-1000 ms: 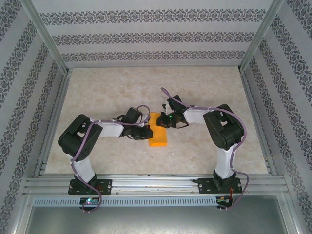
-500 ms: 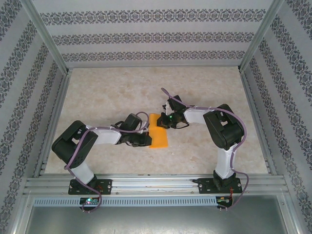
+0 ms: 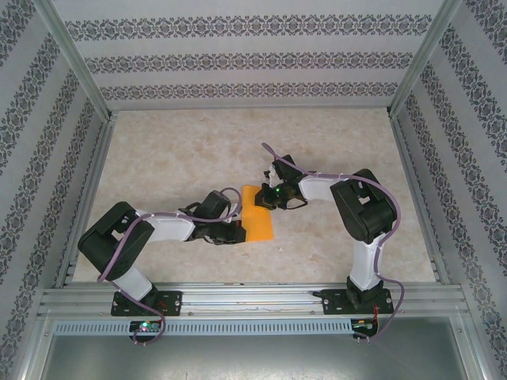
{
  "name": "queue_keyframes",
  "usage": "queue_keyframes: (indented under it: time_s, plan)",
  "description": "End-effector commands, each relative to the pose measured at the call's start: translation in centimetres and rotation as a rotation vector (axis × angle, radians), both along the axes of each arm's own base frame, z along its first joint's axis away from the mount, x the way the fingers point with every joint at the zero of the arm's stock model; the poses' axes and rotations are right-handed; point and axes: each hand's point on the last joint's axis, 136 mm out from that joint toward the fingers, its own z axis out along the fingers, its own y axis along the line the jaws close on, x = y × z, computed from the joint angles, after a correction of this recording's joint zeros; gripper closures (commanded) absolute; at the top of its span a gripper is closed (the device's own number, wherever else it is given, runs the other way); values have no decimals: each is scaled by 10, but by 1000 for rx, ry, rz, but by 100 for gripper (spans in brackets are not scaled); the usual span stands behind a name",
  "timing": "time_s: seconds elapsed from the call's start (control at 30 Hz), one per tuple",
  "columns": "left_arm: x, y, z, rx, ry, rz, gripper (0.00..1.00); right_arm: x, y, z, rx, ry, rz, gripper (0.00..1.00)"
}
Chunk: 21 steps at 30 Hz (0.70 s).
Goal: Fold a paper plane with a square sheet of paper (fold left side to right side)
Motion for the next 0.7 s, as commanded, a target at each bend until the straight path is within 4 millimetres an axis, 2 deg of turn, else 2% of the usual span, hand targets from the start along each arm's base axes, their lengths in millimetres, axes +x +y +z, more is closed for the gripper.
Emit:
queue_keyframes:
  time_s: [0.0, 0.13, 0.27, 0.37, 0.53, 0.67]
  plan:
    - [-55, 26, -29, 134, 203, -27, 100, -2, -36, -34, -171, 39, -63, 100]
    - [-38, 16, -6, 116, 141, -49, 100, -2, -32, -32, -160, 32, -49, 100]
    - [-7, 11, 30, 65, 53, -26, 100, -3, -30, -29, -154, 25, -42, 100]
    - [16, 10, 45, 38, 1, -9, 100, -3, -29, -26, -151, 17, -40, 100]
    - [43, 2, 42, 56, -16, -51, 100, -5, -28, -25, -152, 16, -34, 100]
    - [63, -1, 28, 78, -15, -52, 100, -6, -28, -26, -153, 18, -34, 100]
